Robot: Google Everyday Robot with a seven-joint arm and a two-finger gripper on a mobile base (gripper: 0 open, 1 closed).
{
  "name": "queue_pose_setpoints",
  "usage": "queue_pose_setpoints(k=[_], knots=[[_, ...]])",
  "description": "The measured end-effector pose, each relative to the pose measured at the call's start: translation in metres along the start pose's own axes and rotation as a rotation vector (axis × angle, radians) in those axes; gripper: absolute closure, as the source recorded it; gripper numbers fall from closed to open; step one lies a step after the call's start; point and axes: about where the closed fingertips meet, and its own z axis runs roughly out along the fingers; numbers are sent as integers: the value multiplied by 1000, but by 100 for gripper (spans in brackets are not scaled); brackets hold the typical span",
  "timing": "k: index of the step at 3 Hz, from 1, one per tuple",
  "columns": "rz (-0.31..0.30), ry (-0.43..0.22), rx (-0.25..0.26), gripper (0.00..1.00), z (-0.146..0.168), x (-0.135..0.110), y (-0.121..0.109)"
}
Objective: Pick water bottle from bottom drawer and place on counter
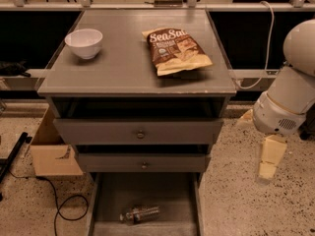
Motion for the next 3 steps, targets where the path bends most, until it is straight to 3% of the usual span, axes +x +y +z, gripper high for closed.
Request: queue_pose_setpoints(k=[1, 2, 3], knots=[[-25, -78, -43, 0, 24, -13, -2], [-37, -196, -106, 0, 61, -16, -1], [-30, -252, -135, 0, 81, -11, 0]])
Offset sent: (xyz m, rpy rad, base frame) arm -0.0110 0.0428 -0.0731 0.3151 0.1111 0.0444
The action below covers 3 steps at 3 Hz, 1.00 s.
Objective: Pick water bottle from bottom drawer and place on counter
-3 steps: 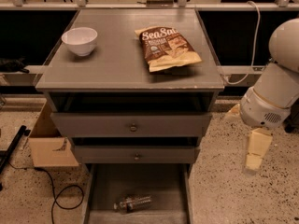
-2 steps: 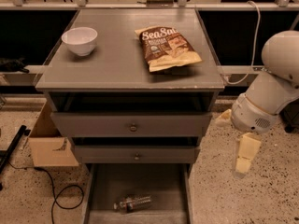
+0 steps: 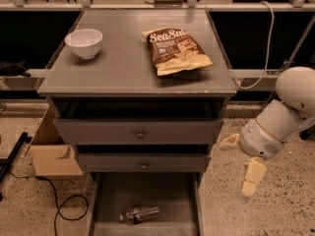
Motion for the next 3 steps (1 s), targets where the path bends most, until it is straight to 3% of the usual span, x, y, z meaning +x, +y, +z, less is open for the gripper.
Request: queue_pose_setpoints(k=[1, 2, 3], knots=[[0, -161, -52, 0, 27, 19, 5], [4, -279, -101, 0, 46, 32, 3], [-3, -296, -84, 0, 49, 31, 3]])
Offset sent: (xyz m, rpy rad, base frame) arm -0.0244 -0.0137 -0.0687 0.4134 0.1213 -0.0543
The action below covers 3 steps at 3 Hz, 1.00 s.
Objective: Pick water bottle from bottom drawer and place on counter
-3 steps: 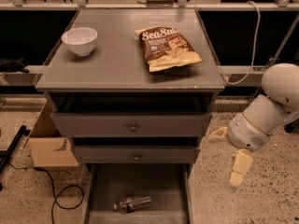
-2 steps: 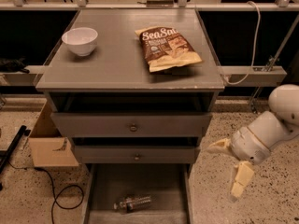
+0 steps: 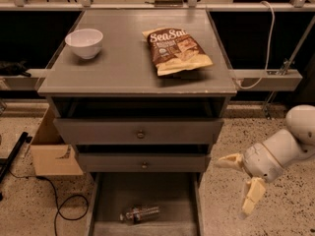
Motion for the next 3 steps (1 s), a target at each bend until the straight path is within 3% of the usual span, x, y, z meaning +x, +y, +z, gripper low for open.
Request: queue_pose_setpoints(k=[1, 2, 3], knots=[[-35, -94, 41, 0, 15, 4, 6], [-88, -207, 138, 0, 27, 4, 14], [-111, -213, 214, 0, 33, 6, 19]])
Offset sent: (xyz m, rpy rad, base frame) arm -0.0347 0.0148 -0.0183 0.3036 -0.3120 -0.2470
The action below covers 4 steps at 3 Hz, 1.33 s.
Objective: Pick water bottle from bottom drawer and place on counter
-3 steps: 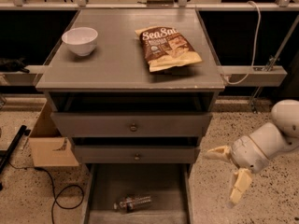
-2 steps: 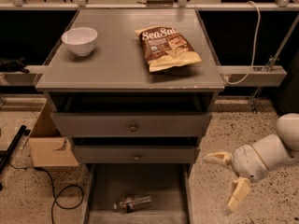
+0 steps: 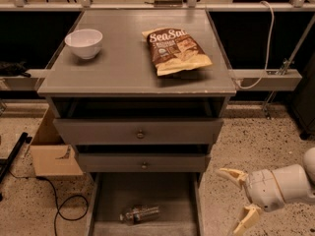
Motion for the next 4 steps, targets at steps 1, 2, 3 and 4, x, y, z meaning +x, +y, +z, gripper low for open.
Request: queue_pose_setpoints(k=[1, 2, 3, 4], knots=[[-3, 1, 6, 0, 0, 0, 0], [39, -49, -2, 0, 27, 17, 6], [84, -82, -24, 0, 54, 37, 10], [92, -107, -24, 0, 68, 43, 9]])
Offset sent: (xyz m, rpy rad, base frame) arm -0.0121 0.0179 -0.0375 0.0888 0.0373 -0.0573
